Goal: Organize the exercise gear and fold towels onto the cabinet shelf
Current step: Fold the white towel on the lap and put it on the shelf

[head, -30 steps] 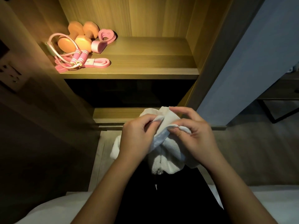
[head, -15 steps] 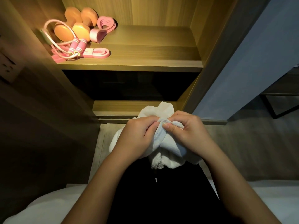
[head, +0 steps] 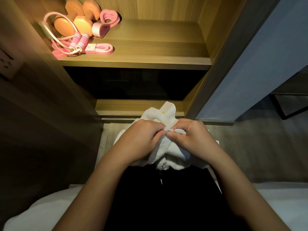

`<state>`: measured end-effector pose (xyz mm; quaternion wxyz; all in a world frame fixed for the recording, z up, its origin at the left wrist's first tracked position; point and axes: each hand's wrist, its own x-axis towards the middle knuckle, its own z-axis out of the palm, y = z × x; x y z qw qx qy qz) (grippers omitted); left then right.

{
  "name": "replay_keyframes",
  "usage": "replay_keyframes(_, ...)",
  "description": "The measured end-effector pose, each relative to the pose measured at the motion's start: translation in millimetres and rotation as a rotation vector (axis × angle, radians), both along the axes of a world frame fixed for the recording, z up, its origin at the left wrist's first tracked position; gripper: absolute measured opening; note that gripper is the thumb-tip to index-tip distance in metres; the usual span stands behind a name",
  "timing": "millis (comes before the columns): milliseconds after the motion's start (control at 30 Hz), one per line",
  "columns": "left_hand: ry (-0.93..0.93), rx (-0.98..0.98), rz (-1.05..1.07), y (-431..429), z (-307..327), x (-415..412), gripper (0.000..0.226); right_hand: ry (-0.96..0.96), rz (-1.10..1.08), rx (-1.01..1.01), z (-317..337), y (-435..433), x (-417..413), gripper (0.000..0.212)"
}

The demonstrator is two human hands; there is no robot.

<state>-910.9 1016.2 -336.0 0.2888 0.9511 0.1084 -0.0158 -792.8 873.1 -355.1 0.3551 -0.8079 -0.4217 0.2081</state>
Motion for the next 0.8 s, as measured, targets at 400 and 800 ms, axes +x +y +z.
replay_keyframes(400,-0.163,0.105,0.456,-21,-42,8,0.017,-0.035,-0.176,0.028,-23,-32,9,0.004)
replay_keyframes(800,-0.352,0.201,0.536,-24,-81,8,0.025,0.143,-0.041,-0.285,-25,-78,16,0.016)
